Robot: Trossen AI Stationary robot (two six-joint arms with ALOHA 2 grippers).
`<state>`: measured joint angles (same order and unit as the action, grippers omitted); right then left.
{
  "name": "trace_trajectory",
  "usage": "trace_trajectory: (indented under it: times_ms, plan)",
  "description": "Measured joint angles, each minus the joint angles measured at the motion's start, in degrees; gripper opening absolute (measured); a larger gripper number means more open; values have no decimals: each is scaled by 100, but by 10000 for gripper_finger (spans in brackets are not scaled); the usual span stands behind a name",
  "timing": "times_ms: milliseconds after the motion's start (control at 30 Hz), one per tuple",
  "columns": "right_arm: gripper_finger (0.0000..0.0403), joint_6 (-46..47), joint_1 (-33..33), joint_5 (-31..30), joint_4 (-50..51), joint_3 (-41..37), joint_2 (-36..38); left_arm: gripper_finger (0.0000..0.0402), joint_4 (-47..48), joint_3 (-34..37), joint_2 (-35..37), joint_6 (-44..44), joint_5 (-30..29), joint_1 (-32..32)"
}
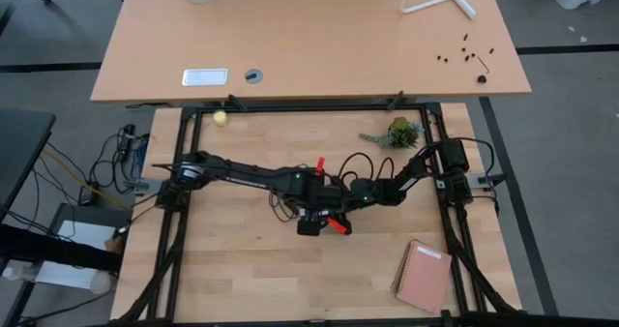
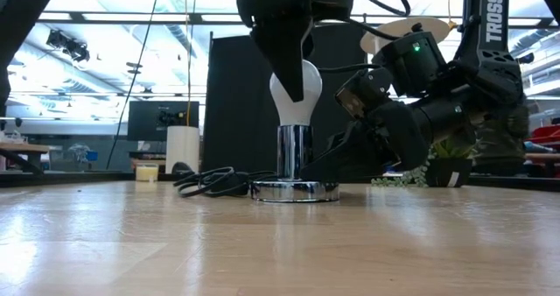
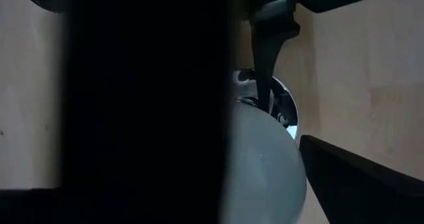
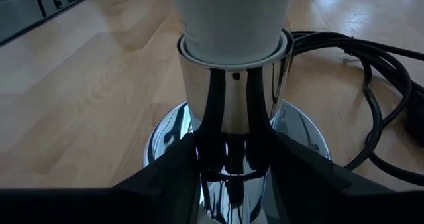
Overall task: Screw lightbulb
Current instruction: Remove the white lightbulb from the metallic lamp
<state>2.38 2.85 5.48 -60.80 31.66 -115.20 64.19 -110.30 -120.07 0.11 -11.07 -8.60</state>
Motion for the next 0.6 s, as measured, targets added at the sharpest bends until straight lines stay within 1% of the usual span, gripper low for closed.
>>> trace_trajectory:
  times_ms: [267, 600]
  plan:
    - [203, 65, -4, 7, -26, -4, 0, 344, 19, 0, 85, -10, -104, 0]
    - [230, 119, -67, 82, -46, -7, -2, 348, 186, -107, 87, -186, 5, -2]
